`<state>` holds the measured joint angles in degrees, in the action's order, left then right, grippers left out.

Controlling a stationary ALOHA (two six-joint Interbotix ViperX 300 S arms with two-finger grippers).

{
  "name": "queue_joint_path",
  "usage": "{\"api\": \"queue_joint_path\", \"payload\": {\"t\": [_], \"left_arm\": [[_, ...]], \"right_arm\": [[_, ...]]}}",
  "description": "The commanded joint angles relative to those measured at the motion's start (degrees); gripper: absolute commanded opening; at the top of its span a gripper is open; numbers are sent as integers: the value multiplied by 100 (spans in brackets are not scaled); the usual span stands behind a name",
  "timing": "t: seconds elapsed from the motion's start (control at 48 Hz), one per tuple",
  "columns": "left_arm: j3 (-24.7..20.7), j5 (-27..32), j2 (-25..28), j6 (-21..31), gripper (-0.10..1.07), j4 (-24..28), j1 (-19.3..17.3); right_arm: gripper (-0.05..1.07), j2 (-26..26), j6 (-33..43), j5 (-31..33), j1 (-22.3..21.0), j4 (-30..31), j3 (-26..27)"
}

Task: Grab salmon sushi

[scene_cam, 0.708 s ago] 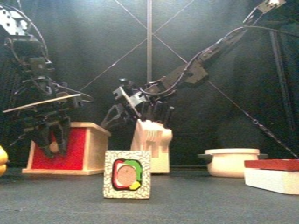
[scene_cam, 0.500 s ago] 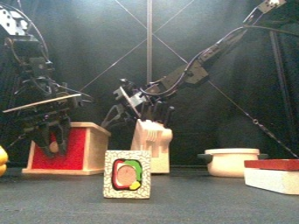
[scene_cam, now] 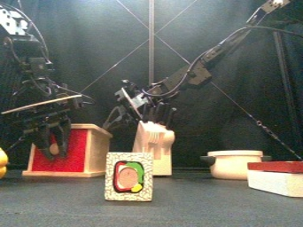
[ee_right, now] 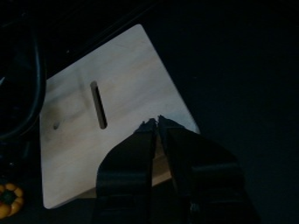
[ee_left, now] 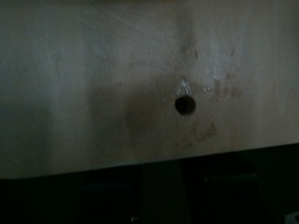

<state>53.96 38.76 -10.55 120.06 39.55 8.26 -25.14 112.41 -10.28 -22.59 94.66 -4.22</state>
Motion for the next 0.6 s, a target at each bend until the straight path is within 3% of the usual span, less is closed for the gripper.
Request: {"api": "queue_joint_path", "payload": {"t": [0.0,0.583], "left_arm": [[-88,-26,-79,18,46,-141,202],[-193,18,-325,18,46,-747,949]], "right_arm": [[55,97,-9,-9,-26,9,26],[55,97,0,-9,-26,9,18]]}}
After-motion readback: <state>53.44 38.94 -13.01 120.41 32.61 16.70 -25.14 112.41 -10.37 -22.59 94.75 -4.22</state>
